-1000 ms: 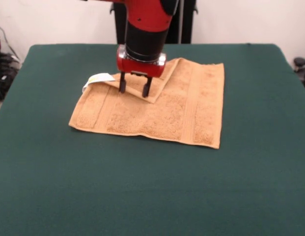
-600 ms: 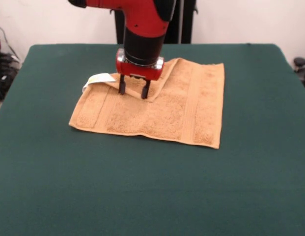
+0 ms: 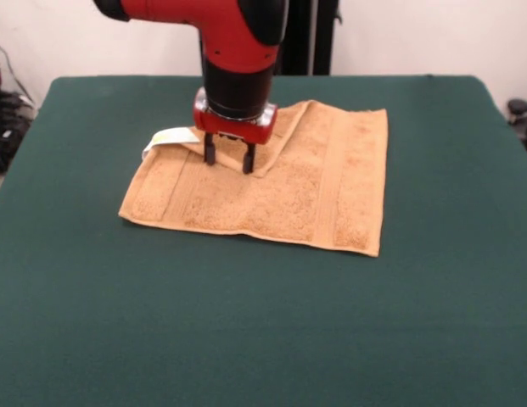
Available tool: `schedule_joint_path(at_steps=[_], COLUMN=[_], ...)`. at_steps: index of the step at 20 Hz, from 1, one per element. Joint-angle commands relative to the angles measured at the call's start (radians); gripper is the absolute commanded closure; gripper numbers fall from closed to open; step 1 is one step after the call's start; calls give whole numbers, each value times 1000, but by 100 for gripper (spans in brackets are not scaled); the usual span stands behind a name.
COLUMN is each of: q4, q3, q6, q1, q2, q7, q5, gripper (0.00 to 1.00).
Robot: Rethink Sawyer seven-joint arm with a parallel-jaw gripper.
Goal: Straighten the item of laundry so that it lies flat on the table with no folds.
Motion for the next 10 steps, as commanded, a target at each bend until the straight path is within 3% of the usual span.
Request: schedule_joint_path(at_steps=[1,10], q4=[-28,-85], q3=[75,43], q6=[124,209], q1=[3,45], q2=[81,130], q7=[-4,7], q5=[55,55], gripper=[0,0])
